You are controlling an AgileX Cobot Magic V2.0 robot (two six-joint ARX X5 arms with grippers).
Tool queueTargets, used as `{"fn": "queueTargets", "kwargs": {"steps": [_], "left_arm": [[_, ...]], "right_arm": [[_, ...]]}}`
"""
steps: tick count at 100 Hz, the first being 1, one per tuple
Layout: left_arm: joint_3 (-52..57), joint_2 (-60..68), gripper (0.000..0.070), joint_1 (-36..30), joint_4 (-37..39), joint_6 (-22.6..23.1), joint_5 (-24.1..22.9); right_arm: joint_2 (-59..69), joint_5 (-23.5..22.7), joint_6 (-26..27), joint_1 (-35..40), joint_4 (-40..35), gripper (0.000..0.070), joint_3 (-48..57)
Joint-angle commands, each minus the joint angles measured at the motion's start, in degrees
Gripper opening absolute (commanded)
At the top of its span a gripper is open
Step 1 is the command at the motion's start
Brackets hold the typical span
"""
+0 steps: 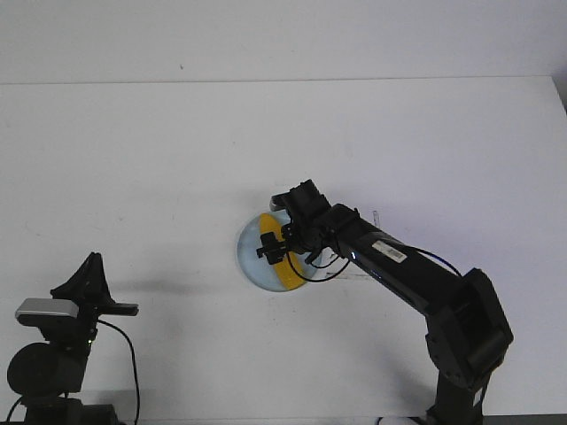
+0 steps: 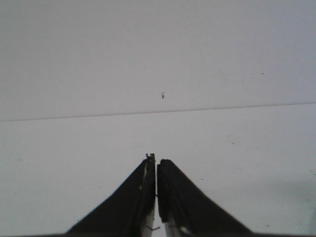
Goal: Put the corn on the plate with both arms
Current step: 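Lift the corn and carry it over the blue plate, then lower the corn onto the plate and open the right gripper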
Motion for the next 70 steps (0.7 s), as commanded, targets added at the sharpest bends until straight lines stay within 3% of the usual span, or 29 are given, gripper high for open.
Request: {"fn": "queueTargets", "kwargs": {"steps": [1,20,50,62,70], "left_arm": [[0.3,-0.1,0.0001,0.1,0.6,0.1,-0.1],[0.3,-0.1,0.0001,0.1,0.6,0.1,-0.1],[0.3,-0.1,0.0001,0.1,0.6,0.1,-0.1],[0.3,-0.1,0.0001,0.1,0.6,0.1,-0.1],[0.3,-0.1,0.0001,0.1,0.6,0.1,-0.1]], "right_arm": [[1.2,0.0,0.5,0.5,0.6,0.0431,1.1],[-0.9,1.0,-0.8,0.0,1.4,0.0435,1.2],[-8.5,14.5,-4.9,-1.0,1.3,0.0429,1.2],[-11.5,18.2,-6.8,-1.0,1.4,0.0384,1.0],[-12.8,20.6,-7.5,-1.0,1.4,0.0307,0.7]]}}
